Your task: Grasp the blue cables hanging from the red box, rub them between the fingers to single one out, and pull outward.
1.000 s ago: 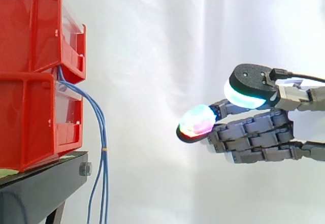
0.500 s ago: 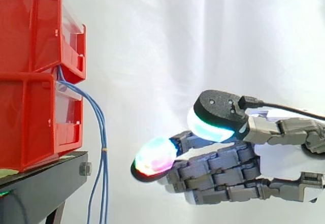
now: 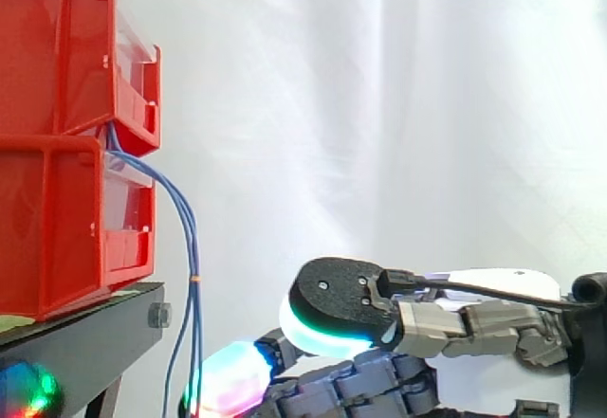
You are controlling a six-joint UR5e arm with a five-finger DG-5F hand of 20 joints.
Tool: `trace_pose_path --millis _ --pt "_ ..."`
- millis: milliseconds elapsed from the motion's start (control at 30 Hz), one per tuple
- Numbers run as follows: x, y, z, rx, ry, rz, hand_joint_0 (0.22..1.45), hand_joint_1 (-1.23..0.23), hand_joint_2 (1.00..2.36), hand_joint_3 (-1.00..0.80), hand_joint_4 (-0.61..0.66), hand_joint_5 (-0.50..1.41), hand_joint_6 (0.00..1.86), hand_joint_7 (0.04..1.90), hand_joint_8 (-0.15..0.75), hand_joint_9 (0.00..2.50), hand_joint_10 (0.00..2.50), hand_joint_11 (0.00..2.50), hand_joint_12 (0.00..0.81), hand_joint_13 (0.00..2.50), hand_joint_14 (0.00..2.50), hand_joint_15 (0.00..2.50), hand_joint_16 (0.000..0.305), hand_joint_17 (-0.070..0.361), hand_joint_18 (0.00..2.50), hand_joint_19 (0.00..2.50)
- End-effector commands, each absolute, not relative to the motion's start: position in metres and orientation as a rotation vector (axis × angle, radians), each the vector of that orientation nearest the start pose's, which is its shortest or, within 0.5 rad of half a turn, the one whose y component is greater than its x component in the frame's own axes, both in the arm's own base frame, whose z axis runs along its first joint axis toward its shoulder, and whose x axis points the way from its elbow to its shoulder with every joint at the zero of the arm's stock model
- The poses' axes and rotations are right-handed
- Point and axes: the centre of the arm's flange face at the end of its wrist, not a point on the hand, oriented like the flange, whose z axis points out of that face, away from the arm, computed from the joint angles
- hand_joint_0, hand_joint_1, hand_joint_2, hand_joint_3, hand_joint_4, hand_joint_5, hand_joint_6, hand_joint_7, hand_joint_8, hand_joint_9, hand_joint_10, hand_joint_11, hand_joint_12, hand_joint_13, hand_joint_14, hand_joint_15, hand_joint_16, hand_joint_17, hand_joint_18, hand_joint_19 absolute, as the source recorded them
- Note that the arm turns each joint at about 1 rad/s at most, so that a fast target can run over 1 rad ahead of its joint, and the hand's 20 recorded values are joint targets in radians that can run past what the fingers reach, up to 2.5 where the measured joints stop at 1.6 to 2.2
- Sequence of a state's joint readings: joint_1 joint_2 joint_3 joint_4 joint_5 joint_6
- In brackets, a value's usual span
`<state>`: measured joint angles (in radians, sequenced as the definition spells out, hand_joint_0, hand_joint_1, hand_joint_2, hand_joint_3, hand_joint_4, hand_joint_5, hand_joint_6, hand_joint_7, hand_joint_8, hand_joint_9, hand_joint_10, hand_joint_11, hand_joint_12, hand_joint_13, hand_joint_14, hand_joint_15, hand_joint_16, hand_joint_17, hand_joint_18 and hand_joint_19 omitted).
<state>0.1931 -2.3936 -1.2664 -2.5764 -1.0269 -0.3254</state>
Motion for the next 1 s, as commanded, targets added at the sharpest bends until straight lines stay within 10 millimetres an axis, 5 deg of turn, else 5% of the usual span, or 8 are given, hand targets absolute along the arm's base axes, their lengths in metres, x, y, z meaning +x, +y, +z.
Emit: trace_pose_path --millis 0,400,567,967 --pt "0.771 -0.029 0.164 1.134 1.092 0.739 0.5 -0.62 1.0 -0.5 0.26 -0.19 0.5 0.72 0.231 0.43 0.0 0.0 0.322 0.19 0.0 0.0 0.052 0.117 0.13 0.1" --pt "0.777 -0.022 0.171 1.068 1.061 0.687 0.51 -0.62 1.0 -0.5 0.27 -0.19 0.5 0.72 0.233 0.46 0.0 0.0 0.324 0.22 0.0 0.0 0.05 0.113 0.18 0.13" --pt "0.78 -0.022 0.144 1.069 1.062 0.69 0.51 -0.62 1.0 -0.5 0.27 -0.19 0.5 0.71 0.232 0.46 0.0 0.0 0.323 0.23 0.0 0.0 0.05 0.112 0.18 0.14" --pt "0.784 -0.019 0.143 1.077 1.027 0.733 0.52 -0.61 1.0 -0.5 0.27 -0.19 0.5 0.72 0.23 0.47 0.0 0.0 0.322 0.24 0.0 0.0 0.049 0.11 0.19 0.15"
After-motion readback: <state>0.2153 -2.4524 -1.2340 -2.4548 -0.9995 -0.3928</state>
